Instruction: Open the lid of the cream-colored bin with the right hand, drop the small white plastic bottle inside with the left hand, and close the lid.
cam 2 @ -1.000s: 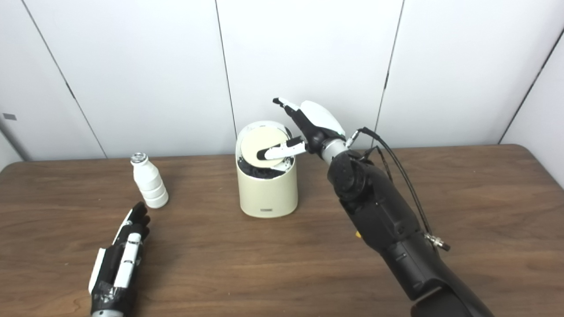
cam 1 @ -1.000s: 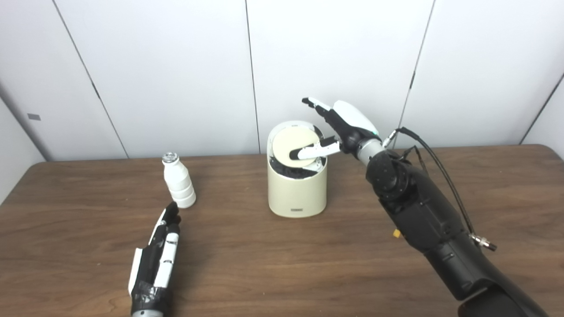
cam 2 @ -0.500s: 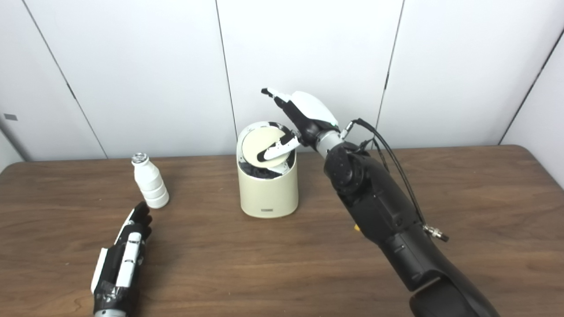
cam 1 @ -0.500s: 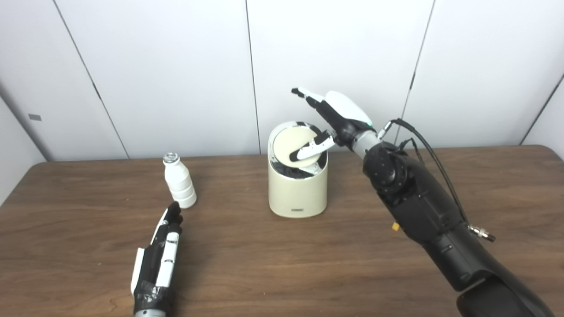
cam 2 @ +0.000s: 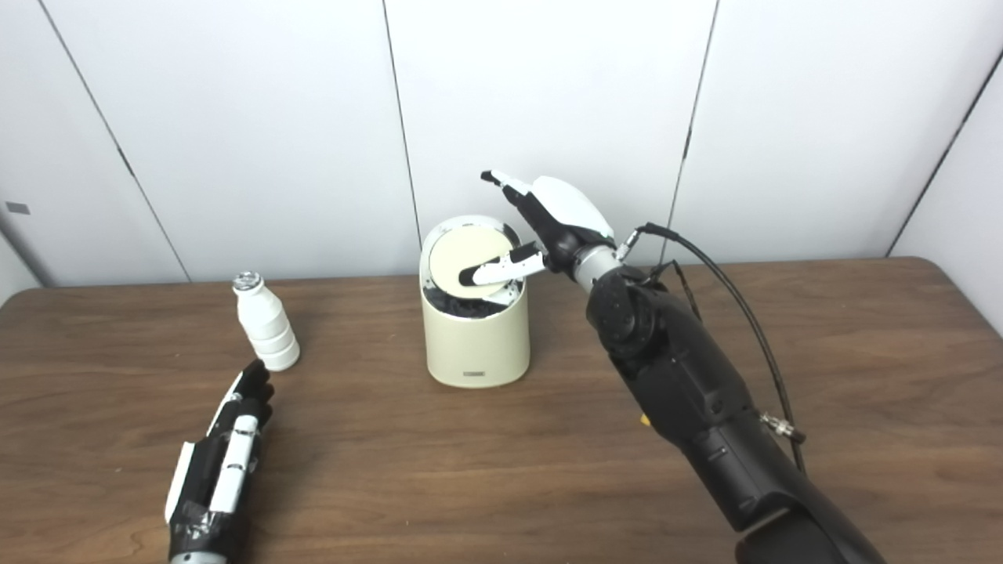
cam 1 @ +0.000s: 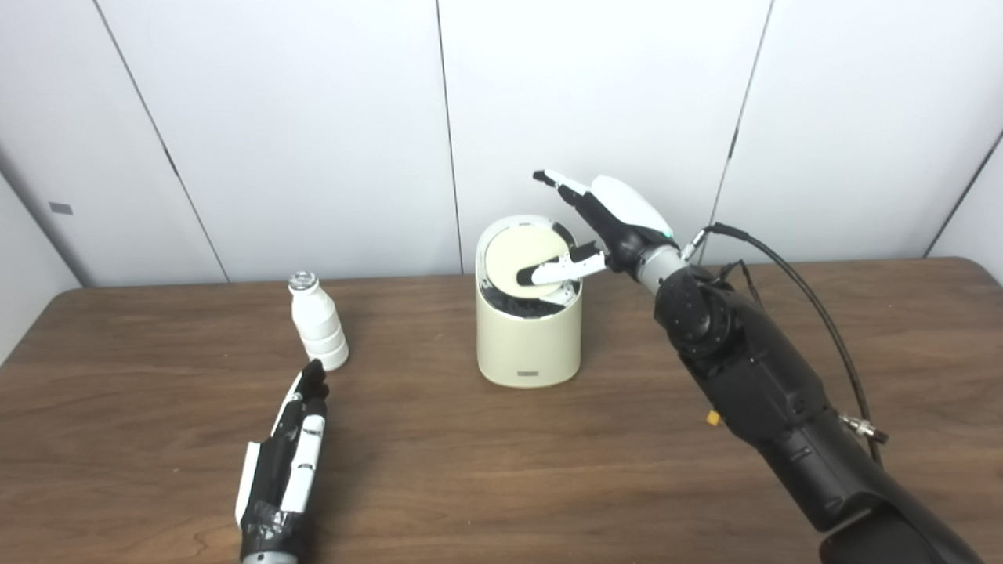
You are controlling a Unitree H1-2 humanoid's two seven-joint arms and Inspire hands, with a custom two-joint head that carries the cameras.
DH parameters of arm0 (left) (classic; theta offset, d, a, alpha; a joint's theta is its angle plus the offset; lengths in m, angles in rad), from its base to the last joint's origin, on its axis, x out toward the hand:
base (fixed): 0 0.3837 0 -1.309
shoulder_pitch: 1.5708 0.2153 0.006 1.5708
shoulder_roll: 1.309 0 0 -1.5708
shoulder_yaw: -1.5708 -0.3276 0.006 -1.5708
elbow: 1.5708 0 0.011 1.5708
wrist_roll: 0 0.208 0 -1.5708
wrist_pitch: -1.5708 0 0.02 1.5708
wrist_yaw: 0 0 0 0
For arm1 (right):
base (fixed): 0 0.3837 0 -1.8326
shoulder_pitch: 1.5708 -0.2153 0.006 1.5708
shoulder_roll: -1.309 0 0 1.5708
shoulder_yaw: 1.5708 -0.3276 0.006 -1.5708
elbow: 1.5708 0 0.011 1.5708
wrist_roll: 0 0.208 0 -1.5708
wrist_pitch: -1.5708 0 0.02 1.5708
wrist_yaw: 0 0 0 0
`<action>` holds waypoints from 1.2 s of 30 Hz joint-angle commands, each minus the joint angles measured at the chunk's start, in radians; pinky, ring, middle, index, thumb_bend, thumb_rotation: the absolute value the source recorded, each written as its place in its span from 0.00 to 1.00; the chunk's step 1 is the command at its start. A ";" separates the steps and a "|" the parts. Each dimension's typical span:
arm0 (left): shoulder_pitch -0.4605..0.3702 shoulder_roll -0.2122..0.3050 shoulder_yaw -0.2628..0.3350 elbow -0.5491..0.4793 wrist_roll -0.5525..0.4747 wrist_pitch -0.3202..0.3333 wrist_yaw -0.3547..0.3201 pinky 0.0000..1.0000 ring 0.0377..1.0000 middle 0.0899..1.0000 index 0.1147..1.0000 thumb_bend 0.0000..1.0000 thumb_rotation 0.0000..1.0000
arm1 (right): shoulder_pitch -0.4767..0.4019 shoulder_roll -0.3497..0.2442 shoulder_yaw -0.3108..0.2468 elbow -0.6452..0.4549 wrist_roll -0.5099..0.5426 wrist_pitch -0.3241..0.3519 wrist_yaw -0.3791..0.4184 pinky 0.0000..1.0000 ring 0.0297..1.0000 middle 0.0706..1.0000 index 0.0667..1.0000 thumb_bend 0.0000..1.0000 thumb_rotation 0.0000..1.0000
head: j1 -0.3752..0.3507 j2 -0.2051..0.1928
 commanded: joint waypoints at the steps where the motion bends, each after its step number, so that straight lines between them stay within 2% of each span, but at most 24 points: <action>1: 0.041 -0.021 -0.018 0.037 -0.005 -0.015 0.002 1.00 0.98 0.97 0.96 0.39 0.74 | -0.043 0.006 -0.047 -0.017 0.019 0.007 -0.036 0.83 0.90 0.92 0.92 0.64 0.48 | -0.002 0.000; 4: 0.042 -0.021 -0.018 0.037 0.001 -0.016 0.005 1.00 0.97 0.97 0.95 0.38 0.73 | -0.046 0.015 -0.083 -0.030 0.039 0.017 -0.037 0.81 0.89 0.92 0.91 0.64 0.54 | -0.004 0.002; 8: 0.043 -0.007 -0.027 0.036 0.020 -0.020 -0.001 1.00 0.97 0.97 0.96 0.37 0.71 | -0.041 -0.005 -0.126 -0.076 0.076 0.050 0.003 0.77 0.89 0.92 0.88 0.67 0.65 | -0.007 0.003; 14: 0.045 -0.005 -0.023 0.027 0.013 -0.006 0.004 1.00 0.97 0.97 0.96 0.36 0.67 | 0.005 -0.030 -0.199 -0.141 0.146 0.089 0.022 0.82 0.90 0.91 0.88 0.61 0.70 | -0.011 0.006; 16: 0.045 -0.005 -0.023 0.022 0.016 0.001 0.007 1.00 0.97 0.97 0.96 0.36 0.67 | 0.036 -0.035 -0.222 -0.170 0.167 0.101 0.019 0.79 0.88 0.90 0.88 0.61 0.69 | -0.012 0.008; 18: 0.045 -0.002 -0.025 0.020 0.025 0.002 0.009 0.99 0.97 0.97 0.96 0.35 0.68 | 0.074 -0.045 -0.235 -0.199 0.177 0.102 0.018 0.77 0.86 0.89 0.88 0.59 0.68 | -0.013 0.009; 21: 0.044 0.003 -0.023 0.022 0.025 -0.003 0.005 0.99 0.98 0.97 0.96 0.34 0.67 | 0.142 -0.066 -0.233 -0.249 0.174 0.111 0.027 0.77 0.86 0.89 0.89 0.58 0.72 | -0.013 0.012; 25: 0.041 0.008 -0.019 0.032 0.024 -0.014 0.002 1.00 0.97 0.96 0.96 0.36 0.66 | 0.233 -0.068 -0.240 -0.294 0.188 0.078 0.009 0.78 0.87 0.91 0.89 0.57 0.73 | -0.017 0.012; 31: 0.039 0.019 -0.017 0.029 0.023 -0.008 -0.002 1.00 0.98 0.97 0.97 0.35 0.67 | 0.351 -0.050 -0.265 -0.362 0.236 0.074 0.003 0.82 0.88 0.90 0.90 0.57 0.78 | -0.026 0.017; 34: 0.038 0.018 -0.015 0.020 0.028 0.007 0.005 1.00 0.97 0.96 0.97 0.32 0.67 | 0.408 -0.045 -0.286 -0.357 0.301 0.016 0.015 0.87 0.90 0.91 0.93 0.59 0.81 | -0.023 0.019; 36: 0.037 0.018 -0.014 0.019 0.025 0.007 0.005 1.00 0.98 0.96 0.97 0.30 0.66 | 0.456 -0.024 -0.324 -0.352 0.403 -0.027 0.034 0.90 0.92 0.92 0.94 0.62 0.82 | -0.022 0.021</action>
